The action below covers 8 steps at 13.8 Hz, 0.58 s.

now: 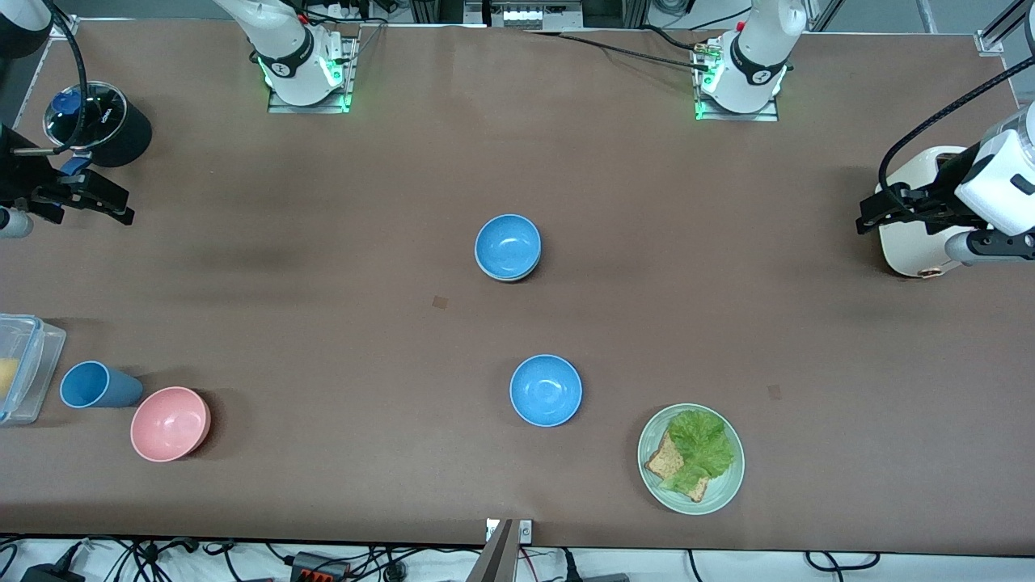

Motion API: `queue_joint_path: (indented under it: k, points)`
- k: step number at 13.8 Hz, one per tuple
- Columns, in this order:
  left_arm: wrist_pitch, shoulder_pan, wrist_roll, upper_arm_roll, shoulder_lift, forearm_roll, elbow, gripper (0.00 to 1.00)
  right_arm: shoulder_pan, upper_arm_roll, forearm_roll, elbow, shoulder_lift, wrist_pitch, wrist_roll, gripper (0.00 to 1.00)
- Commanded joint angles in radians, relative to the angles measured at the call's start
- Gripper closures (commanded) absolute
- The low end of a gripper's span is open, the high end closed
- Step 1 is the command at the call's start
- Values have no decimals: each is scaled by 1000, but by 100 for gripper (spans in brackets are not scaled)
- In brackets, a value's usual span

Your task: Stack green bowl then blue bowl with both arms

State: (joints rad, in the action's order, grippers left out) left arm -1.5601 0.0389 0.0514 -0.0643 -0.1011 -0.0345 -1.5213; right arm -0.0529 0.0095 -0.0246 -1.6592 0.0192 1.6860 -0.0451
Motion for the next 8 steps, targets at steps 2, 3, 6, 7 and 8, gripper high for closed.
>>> queue_joint_path:
  k: [2,3,6,7,8]
  points:
    - [-8,-7,-1,-2,4,21,0,0,-7,4,0,9,-5,-17,-4,0]
    - [-8,-7,-1,-2,3,21,0,0,-7,4,0,9,-5,-17,-4,0]
    - [-6,-5,5,-2,1,21,1,0,-7,4,0,9,-5,-16,-4,0]
    - [-6,-5,5,-2,1,21,1,0,-7,4,0,9,-5,-17,-4,0]
    - [-6,-5,5,0,1,21,0,0,-7,4,-1,9,-5,-17,-4,0]
